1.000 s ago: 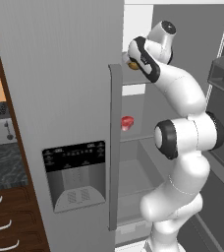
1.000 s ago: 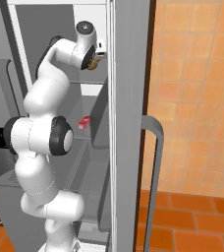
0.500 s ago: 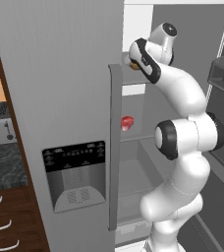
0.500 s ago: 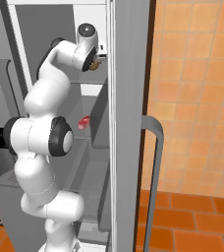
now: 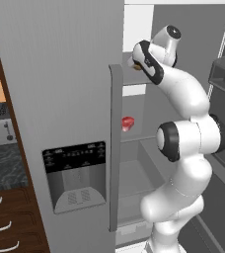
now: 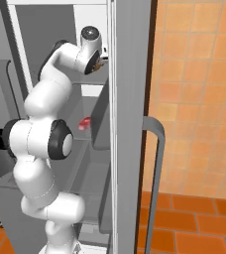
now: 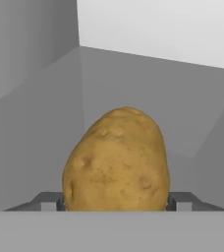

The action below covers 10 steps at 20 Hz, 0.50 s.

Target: Place one potato and one steak in each tupperware on the nearby counter, to pack two identical lunches.

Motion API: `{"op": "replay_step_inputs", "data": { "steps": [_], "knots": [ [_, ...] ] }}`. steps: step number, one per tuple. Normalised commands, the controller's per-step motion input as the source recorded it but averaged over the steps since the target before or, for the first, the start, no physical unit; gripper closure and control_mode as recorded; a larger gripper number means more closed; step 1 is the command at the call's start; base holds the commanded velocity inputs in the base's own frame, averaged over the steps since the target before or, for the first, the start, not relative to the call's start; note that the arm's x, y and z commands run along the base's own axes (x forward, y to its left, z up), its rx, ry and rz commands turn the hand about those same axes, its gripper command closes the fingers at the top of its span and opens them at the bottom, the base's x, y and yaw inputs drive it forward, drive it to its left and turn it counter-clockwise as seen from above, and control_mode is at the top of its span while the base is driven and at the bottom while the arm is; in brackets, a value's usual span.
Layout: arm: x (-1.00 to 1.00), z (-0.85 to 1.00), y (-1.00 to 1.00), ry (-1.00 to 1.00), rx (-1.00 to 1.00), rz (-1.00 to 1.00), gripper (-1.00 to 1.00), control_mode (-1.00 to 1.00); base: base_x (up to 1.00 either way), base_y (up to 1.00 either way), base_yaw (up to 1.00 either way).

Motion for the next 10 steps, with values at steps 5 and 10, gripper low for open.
{"op": "replay_step_inputs", "data": {
  "steps": [5,10],
  "knots": [
    [-0.67,-0.02,0.0,-0.13,0.0,-0.07,1.0,-1.0,0.0,0.0,0.0],
    [-1.0,0.0,0.03,-0.07,0.0,-0.12,1.0,-1.0,0.0,0.0,0.0]
  ]
}}
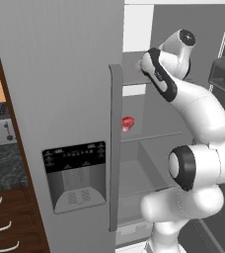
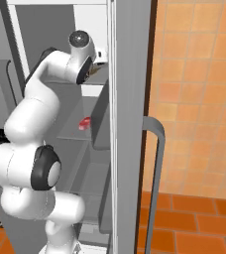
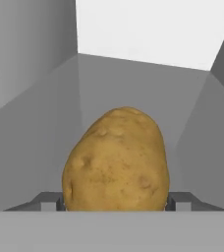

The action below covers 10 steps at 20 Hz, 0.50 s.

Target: Place one potato and one steak in each tupperware on the nearby counter, to pack two identical lunches.

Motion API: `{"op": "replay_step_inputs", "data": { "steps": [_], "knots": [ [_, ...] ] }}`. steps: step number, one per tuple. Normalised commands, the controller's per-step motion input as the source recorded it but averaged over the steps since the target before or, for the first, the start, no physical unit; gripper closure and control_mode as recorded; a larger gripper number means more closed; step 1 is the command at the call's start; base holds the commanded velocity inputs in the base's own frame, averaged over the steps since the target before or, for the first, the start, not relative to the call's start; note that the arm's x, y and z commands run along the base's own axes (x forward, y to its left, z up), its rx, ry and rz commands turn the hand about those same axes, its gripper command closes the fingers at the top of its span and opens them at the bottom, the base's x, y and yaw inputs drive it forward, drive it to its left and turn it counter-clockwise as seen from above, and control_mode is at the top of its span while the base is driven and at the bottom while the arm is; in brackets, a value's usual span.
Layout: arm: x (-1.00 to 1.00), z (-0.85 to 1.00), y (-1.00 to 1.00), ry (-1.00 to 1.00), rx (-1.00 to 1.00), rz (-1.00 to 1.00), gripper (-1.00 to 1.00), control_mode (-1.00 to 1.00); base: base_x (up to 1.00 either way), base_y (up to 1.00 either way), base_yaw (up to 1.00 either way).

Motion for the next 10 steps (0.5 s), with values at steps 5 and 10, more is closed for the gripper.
{"op": "replay_step_inputs", "data": {
  "steps": [5,10],
  "knots": [
    [-1.0,0.0,-0.04,-0.01,0.03,-0.13,1.0,-1.0,0.0,0.0,0.0],
    [-1.0,0.05,0.0,0.0,0.0,-0.09,1.0,-1.0,0.0,0.0,0.0]
  ]
}}
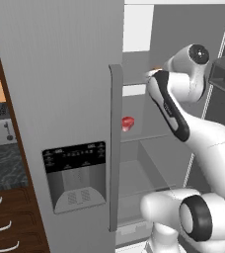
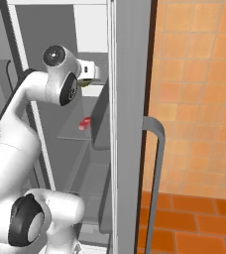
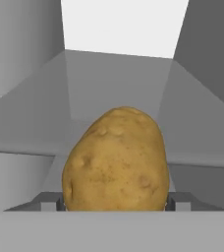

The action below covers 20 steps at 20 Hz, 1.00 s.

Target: Place one potato and one steak in each tupperware on the nearby counter, to pack two identical lunches.

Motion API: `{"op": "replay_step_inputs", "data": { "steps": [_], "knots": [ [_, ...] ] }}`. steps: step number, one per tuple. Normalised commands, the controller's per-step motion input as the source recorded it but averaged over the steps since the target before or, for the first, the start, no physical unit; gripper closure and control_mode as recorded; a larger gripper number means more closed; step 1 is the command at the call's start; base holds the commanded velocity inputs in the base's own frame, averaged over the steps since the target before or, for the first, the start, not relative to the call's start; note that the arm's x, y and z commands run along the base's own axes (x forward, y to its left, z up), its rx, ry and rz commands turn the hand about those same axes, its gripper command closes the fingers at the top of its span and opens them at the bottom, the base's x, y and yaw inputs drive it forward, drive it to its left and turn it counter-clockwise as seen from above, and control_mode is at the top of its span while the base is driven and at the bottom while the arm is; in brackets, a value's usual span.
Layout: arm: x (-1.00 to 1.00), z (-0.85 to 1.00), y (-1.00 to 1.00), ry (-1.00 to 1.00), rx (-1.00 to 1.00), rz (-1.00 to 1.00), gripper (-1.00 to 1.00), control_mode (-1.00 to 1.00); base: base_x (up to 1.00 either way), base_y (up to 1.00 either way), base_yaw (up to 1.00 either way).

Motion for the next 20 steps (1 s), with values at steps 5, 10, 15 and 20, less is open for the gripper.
{"op": "replay_step_inputs", "data": {
  "steps": [5,10,15,20],
  "knots": [
    [-1.0,0.06,0.0,0.11,0.0,-0.05,1.0,-1.0,0.0,0.0,0.0],
    [-1.0,-0.2,0.0,0.27,0.01,-0.06,1.0,-1.0,0.0,0.0,0.0],
    [-1.0,-0.35,0.02,0.12,0.14,-0.12,1.0,-1.0,0.0,0.0,0.0],
    [-0.89,-0.55,0.02,0.0,0.09,-0.14,1.0,-1.0,0.0,0.0,0.0]
  ]
}}
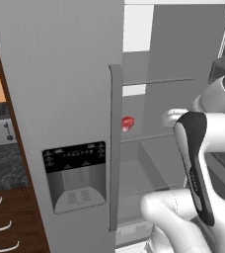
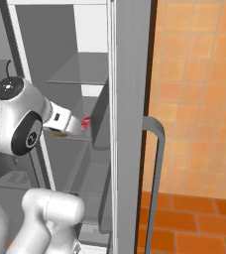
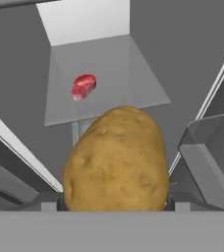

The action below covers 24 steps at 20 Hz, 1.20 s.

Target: Place one potato and one steak in each tupperware on the nearby counter, to pack two identical lunches.

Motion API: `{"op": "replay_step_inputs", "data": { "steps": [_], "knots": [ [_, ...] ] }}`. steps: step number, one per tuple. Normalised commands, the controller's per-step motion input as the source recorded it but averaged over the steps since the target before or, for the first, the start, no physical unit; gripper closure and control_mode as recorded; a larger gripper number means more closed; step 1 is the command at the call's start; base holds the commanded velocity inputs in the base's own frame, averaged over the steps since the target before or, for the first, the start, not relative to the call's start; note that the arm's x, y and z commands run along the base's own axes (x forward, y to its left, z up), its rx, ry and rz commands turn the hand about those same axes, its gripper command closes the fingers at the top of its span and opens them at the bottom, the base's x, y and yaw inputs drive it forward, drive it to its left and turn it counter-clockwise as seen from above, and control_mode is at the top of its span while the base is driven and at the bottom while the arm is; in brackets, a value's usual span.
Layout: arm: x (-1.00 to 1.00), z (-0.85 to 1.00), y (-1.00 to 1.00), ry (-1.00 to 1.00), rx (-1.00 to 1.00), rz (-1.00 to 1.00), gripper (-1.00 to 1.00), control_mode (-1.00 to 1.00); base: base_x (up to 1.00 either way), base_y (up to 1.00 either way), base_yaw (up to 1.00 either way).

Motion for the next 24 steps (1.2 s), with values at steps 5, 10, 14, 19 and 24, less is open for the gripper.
{"op": "replay_step_inputs", "data": {
  "steps": [5,10,14,19,24],
  "knots": [
    [-0.54,-0.62,0.2,0.0,0.0,-0.12,1.0,-1.0,0.0,0.0,0.0],
    [-0.18,-0.51,0.02,0.05,0.0,0.02,1.0,-1.0,0.0,0.0,0.0],
    [0.0,-0.08,-0.04,0.0,0.0,0.03,1.0,-1.0,0.0,0.0,0.0],
    [-0.01,0.0,0.0,0.0,0.0,0.0,1.0,-1.0,0.0,0.0,0.0],
    [-0.23,0.0,0.0,0.0,0.0,0.0,1.0,1.0,-0.34,0.1,0.0]
  ]
}}
